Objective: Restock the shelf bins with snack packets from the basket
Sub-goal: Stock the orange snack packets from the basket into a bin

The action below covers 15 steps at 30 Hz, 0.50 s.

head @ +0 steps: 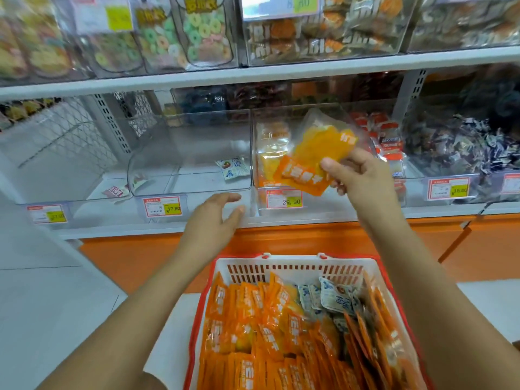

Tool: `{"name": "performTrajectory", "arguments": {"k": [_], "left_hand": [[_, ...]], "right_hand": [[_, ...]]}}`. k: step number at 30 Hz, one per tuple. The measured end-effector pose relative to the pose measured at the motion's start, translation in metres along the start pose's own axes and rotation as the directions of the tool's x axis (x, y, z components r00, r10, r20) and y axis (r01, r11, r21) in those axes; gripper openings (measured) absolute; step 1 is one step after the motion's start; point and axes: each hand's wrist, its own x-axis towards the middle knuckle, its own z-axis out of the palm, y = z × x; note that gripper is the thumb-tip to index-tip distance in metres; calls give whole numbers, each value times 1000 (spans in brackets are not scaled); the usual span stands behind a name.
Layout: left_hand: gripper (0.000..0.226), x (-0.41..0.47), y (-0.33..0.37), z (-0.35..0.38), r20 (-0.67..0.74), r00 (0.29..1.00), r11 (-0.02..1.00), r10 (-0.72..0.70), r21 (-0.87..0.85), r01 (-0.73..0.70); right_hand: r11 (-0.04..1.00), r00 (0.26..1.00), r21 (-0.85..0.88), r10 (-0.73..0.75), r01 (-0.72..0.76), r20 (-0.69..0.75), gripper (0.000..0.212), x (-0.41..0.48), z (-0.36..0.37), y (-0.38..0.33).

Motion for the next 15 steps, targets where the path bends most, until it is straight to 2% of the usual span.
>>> {"name": "performTrajectory", "arguments": {"k": [2,3,6,8,11,13,15], "left_hand": [[41,8,-7,2,13,1000,995,26,92,-27],[43,12,-9,6,25,999,993,42,109,-45],[42,21,-11,14,29,994,984,105,145,-108],[41,26,-14,12,15,994,984,104,144,-105],[42,29,-22,8,-3,996,984,89,156,-87],[43,29,-25,9,1,995,982,101,159,-100],[47,27,-27,12,19,993,979,116,166,-117]], "right_hand": [[997,996,-24,-78,77,-49,8,27,1,-4],[995,997,-70,-70,67,-34,7,42,3,-1],[962,987,-241,146,-128,62,8,86,16,11],[909,940,-331,312,-253,138,13,106,29,21],[816,861,-473,468,-333,201,18,116,51,37],[755,832,-544,528,-368,170,16,120,63,53],[684,847,-623,528,-380,63,20,123,71,65]]}}
